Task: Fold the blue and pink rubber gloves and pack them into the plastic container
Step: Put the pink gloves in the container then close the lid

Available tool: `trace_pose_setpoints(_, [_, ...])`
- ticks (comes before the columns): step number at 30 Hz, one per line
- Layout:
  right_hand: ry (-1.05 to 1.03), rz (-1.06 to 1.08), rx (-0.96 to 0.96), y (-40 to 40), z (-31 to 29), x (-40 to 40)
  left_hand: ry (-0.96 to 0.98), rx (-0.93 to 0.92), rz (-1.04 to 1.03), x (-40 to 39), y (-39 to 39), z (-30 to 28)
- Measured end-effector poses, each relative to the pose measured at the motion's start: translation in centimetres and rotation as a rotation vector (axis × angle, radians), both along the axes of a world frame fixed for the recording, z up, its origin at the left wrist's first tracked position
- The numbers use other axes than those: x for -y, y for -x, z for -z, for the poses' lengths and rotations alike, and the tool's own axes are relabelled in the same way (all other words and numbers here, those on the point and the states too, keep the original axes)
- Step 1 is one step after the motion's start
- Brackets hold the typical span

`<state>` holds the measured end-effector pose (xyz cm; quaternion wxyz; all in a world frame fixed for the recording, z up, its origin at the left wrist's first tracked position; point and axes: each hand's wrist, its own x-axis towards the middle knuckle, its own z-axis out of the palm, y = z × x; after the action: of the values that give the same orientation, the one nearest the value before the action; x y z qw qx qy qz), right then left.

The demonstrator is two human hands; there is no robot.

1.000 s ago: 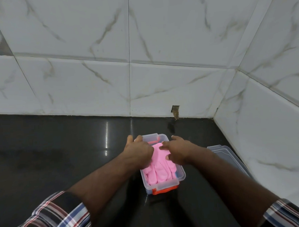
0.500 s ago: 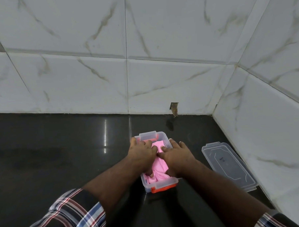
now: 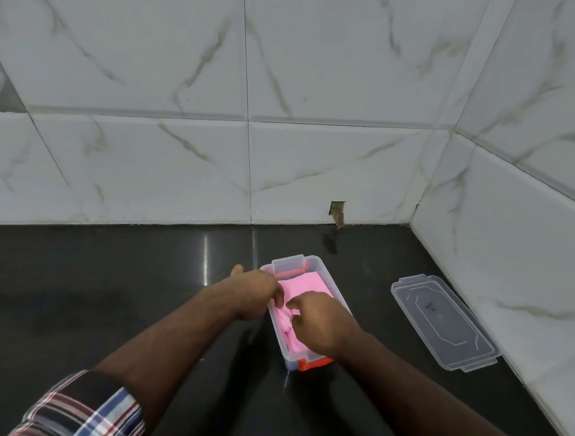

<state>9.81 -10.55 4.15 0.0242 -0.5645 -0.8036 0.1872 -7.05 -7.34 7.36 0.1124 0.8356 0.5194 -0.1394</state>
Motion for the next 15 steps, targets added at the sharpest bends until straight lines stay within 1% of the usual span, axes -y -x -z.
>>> trace_pose_setpoints(2, [0.064,0.025,0.041,0.3,0.6,-0.2,-0.011,0.010,-0.008,0.4,0.3,0.0])
trace_pose_setpoints(5, [0.061,0.008,0.093,0.6,0.4,-0.9,-0.016,0.039,-0.038,1.1,0.9,0.1])
trace_pose_setpoints(9, [0.057,-0.019,0.141,1.3,-0.8,-1.7,0.031,0.067,-0.046,2.4,1.7,0.6])
trace_pose_setpoints(13, [-0.034,0.041,0.127,1.4,-1.3,-1.8,0.102,0.256,-0.129,2.7,2.1,1.0])
trace_pose_setpoints(15, [-0.025,0.025,0.150,1.7,-1.5,-1.9,0.038,0.226,-0.165,2.2,2.3,1.6])
